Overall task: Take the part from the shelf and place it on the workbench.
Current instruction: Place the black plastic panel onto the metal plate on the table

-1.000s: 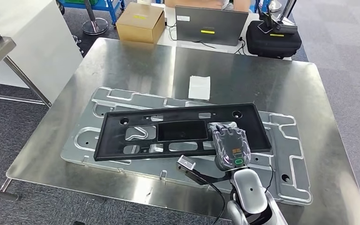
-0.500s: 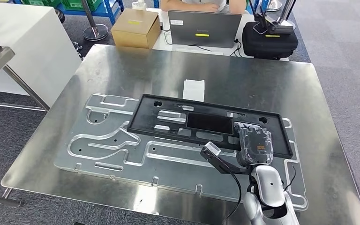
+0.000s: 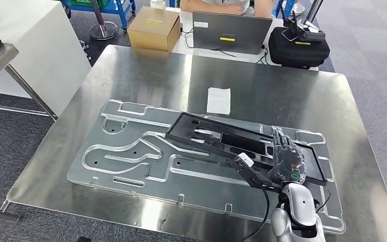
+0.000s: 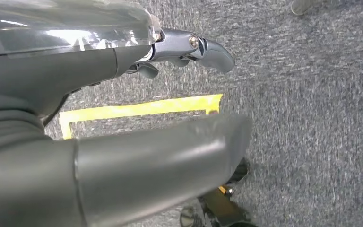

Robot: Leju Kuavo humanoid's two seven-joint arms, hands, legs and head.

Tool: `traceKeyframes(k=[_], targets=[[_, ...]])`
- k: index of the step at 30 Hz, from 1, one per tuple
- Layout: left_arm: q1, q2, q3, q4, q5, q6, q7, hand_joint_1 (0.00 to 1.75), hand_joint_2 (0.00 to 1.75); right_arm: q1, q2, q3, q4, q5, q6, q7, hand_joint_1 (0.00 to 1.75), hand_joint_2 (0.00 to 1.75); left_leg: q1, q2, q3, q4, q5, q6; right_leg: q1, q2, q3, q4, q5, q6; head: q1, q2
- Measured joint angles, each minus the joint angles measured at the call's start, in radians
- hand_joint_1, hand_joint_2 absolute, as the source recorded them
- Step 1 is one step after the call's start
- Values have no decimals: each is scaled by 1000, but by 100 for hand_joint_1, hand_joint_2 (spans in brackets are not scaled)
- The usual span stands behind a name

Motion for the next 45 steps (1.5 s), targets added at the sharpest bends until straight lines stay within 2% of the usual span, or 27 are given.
traceKeyframes(k=[1,2,4,6,7,11,12,15,16,17,18,21,22,25,27,30,31,32,33,35,37,38,40,41,42,43,45], targets=[[1,0,0,0,0,0,0,0,0,5,0,-7,4,-1,0,-1,0,175,0,-1,1,0,-1,1,-1,0,-19,32,-2,1,0,0],[2,0,0,0,0,-1,0,0,0,8,1,-14,8,-1,0,-2,0,175,0,-1,2,0,-1,1,-2,0,-20,25,17,0,0,0],[2,0,0,0,0,-2,0,0,0,10,1,-24,12,-2,0,-5,0,175,0,-3,7,0,-4,-2,-3,0,30,-87,90,-6,1,0],[2,-1,0,0,0,-2,0,0,0,9,3,-31,14,-3,-1,-7,0,175,-4,-4,10,2,-8,-10,0,0,84,-201,131,-13,1,0],[2,-1,0,0,1,-2,0,0,0,9,5,-33,14,-3,-1,-8,0,175,-6,-4,10,1,-9,-15,3,1,96,-227,135,-16,1,0],[2,-1,0,0,10,-9,3,0,0,12,15,-38,12,-3,-4,-18,0,175,-4,-2,11,16,-25,-38,0,1,108,-246,137,-33,-1,0],[2,-1,0,0,13,-13,4,0,0,14,17,-39,11,-3,-4,-21,0,175,-3,-1,-2,50,-48,-42,-2,0,112,-250,139,-39,-3,0],[5,-1,0,0,19,-26,4,0,0,22,25,-41,8,-3,-8,-30,0,175,-1,0,-81,234,-144,-49,-1,-6,113,-249,141,-48,-7,0],[7,-1,0,0,20,-31,4,0,0,26,26,-41,6,-3,-10,-32,0,175,-1,0,-96,271,-156,-51,0,-6,112,-247,142,-48,-7,0],[8,-1,0,0,22,-35,3,0,0,29,27,-41,3,-3,-12,-35,0,175,-1,0,-94,272,-147,-51,1,-6,111,-246,142,-48,-7,0],[9,-1,0,0,24,-38,1,0,0,34,29,-42,-1,-3,-14,-39,0,175,-1,0,-73,233,-121,-51,1,-6,110,-244,141,-48,-7,0],[9,-2,0,0,31,-41,-4,0,0,51,37,-40,-22,-3,-21,-49,0,175,-4,-1,26,41,-39,-41,4,-5,107,-236,141,-42,-6,0],[9,-2,0,0,33,-41,-5,0,0,56,39,-39,-29,-3,-23,-50,0,175,-6,-1,39,10,-29,-37,6,-4,105,-234,143,-37,-6,0],[11,-3,1,0,33,-44,-8,0,0,67,43,-36,-45,-3,-26,-52,0,175,-8,-1,34,0,-16,-19,6,-2,99,-233,149,-17,-6,0],[10,-4,1,0,34,-45,-9,0,0,73,43,-36,-55,-2,-28,-53,0,175,-4,2,24,-6,-1,-3,4,-2,83,-200,111,-6,-4,0],[8,-4,1,0,35,-50,-9,0,0,85,43,-35,-71,-3,-32,-54,0,175,-3,4,-6,-8,22,7,1,-2,22,-31,-15,3,0,0],[9,-5,1,0,35,-51,-9,0,0,89,43,-35,-74,-3,-33,-54,0,175,-4,5,-18,-7,30,7,0,-2,11,18,-36,5,-1,0],[9,-5,2,0,35,-52,-9,0,0,94,43,-35,-78,-3,-33,-55,0,175,-4,5,-29,-7,39,6,0,-2,16,35,-36,5,-1,0],[9,-5,2,0,35,-53,-9,0,0,97,43,-35,-81,-3,-34,-56,0,175,-4,5,-40,-7,47,4,0,-2,41,15,-17,4,0,0],[9,-6,2,0,35,-55,-8,0,0,100,43,-34,-90,-3,-35,-59,0,175,-4,4,-56,-6,64,-2,1,-2,140,-115,33,-4,0,0],[9,-7,2,0,36,-55,-8,0,0,100,43,-32,-98,-3,-37,-61,0,175,-6,3,-63,-7,79,-12,6,-1,222,-238,48,-13,-2,0],[9,-7,3,0,36,-55,-7,0,0,100,43,-31,-102,-3,-38,-62,0,175,-6,3,-63,-9,87,-18,9,-1,238,-265,47,-17,-1,0],[10,-7,3,0,38,-55,-7,0,0,102,44,-29,-104,-3,-39,-62,0,175,-6,2,-64,-16,103,-32,11,-1,230,-274,62,-26,1,0],[11,-7,4,0,39,-56,-7,0,0,103,44,-27,-105,-3,-40,-63,0,175,-5,2,-69,-13,96,-38,9,-2,222,-277,72,-34,3,0],[12,-7,4,1,41,-57,-6,0,0,105,45,-25,-105,-3,-41,-63,0,175,-5,1,-79,5,68,-43,7,-4,211,-280,84,-42,1,0],[13,-7,4,1,43,-57,-5,0,0,108,46,-22,-105,-3,-43,-64,0,175,-4,1,-92,42,23,-46,4,-6,197,-282,98,-49,-1,0],[14,-7,4,1,49,-58,-2,0,0,118,49,-15,-108,-8,-48,-69,0,175,-3,2,-121,164,-83,-53,7,-8,167,-280,120,-57,-5,0]])
